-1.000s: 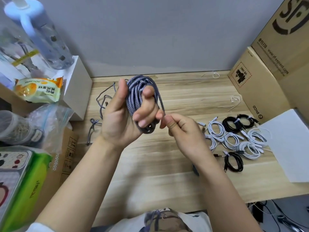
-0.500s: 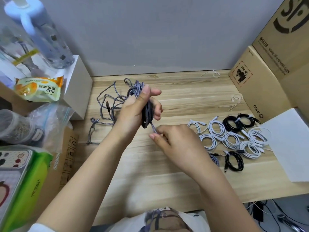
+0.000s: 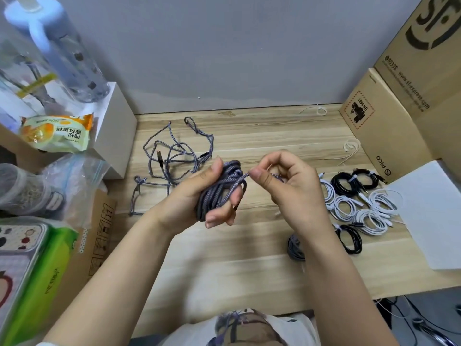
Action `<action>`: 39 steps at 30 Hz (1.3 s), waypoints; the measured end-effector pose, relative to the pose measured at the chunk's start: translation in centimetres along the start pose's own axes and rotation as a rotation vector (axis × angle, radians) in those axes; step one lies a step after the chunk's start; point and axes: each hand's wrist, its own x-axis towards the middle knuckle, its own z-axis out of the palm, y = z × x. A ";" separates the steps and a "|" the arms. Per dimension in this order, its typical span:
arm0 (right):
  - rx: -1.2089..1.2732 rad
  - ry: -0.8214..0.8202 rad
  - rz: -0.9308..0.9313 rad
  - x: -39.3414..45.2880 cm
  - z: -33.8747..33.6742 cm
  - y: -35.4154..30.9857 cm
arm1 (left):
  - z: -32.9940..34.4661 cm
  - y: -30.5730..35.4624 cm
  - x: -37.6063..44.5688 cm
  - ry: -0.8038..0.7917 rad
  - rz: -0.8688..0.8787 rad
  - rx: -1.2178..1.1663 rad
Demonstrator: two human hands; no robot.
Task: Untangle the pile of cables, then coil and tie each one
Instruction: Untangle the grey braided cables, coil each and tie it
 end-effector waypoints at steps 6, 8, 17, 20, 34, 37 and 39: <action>0.131 -0.032 0.071 0.2 0.6 0.8 | -0.4 0.5 0.2 -0.139 0.050 -0.406; 0.056 -0.050 0.062 0.2 0.9 1.2 | -0.5 0.6 0.4 -0.157 0.071 -0.534; -0.677 -0.186 0.022 -1.0 1.9 0.6 | 0.1 1.4 0.8 0.326 0.255 -0.544; -0.830 -0.264 -0.032 -1.4 2.0 -0.7 | 0.2 1.7 0.7 0.429 0.226 -0.369; -0.595 -0.324 -0.193 -1.5 0.3 -2.7 | 1.7 0.6 0.2 0.275 0.005 0.536; -0.432 -0.188 -0.142 -1.0 -0.5 -2.7 | 2.4 0.6 0.1 0.088 0.033 0.513; -0.363 -0.081 -0.174 -0.5 -1.0 -2.4 | 2.7 1.0 0.0 0.062 0.008 0.458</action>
